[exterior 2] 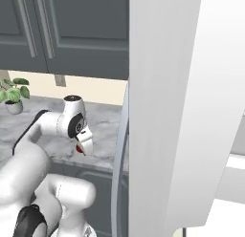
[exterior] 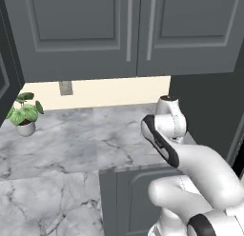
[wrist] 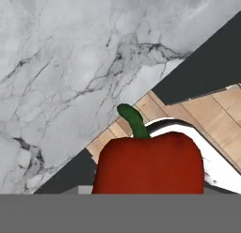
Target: Place the bell pepper and cucumber inside the fridge drawer. Close the drawer after placing the vegetables.
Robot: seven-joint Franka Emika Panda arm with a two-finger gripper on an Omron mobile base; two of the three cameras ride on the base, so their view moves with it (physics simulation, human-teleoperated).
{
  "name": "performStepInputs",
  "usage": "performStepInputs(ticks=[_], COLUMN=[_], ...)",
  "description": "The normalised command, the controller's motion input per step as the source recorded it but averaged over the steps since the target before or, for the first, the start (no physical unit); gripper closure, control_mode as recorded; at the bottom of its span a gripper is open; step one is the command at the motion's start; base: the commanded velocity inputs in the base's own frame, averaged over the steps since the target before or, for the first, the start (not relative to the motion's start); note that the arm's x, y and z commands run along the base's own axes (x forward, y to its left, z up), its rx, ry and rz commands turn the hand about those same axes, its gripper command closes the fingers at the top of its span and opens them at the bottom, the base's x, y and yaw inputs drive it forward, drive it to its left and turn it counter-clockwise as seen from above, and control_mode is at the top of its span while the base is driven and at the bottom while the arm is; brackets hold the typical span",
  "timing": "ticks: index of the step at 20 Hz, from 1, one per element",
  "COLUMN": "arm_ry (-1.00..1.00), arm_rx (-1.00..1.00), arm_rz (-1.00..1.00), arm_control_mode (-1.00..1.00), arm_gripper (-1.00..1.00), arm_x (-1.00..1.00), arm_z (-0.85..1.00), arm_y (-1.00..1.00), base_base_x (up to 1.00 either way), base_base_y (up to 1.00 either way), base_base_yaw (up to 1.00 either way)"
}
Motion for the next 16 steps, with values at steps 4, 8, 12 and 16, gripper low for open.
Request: performStepInputs(ticks=[4,8,12,16], arm_ry=[-0.1,-0.04,-0.01,0.0], arm_rx=[0.0,0.0,0.0,0.0], arm_rz=[0.0,0.0,0.0,0.0], arm_control_mode=[-1.0,-1.0,1.0,1.0], arm_gripper=[1.0,1.0,1.0,1.0], arm_x=[-0.77,-0.38,0.0,0.0], arm_z=[0.74,0.05,-0.03,0.0], arm_y=[0.04,0.0,0.0,0.0], base_base_x=[0.0,0.0,-0.14,-1.0], base_base_y=[0.0,0.0,0.0,-0.24], base_base_yaw=[0.0,0.0,0.0,0.11])
